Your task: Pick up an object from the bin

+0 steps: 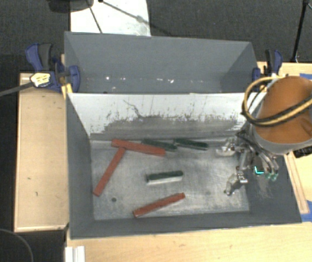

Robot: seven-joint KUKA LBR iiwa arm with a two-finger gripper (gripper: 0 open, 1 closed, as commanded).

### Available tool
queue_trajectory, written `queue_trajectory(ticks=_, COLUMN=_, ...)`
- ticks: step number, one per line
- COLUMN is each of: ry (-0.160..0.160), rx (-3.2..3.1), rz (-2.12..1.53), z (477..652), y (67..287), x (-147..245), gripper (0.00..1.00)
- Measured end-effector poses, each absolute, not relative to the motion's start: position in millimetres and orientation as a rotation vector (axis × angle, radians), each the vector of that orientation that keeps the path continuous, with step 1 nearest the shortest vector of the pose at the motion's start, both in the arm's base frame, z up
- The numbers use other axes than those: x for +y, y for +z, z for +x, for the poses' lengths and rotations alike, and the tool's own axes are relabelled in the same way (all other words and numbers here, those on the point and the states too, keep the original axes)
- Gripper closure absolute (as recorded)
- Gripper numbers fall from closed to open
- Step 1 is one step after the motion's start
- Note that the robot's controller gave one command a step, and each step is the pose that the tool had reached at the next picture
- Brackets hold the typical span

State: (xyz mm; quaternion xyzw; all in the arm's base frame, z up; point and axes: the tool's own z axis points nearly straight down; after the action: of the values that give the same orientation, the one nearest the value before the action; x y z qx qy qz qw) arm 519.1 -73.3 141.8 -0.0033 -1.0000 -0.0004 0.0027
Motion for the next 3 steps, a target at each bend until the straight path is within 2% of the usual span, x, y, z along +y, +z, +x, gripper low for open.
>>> queue_trajectory(ticks=1, ry=0.000, rx=-3.144, rz=-0.006, z=521.1, y=146, x=-73, gripper=0.00)
queue_trajectory(ticks=2, ry=0.002, rx=-3.145, rz=0.067, z=531.2, y=119, x=-55, gripper=0.00)
queue_trajectory(ticks=3, ry=-0.001, rx=-3.143, rz=0.004, z=500.9, y=83, x=20, gripper=1.00)
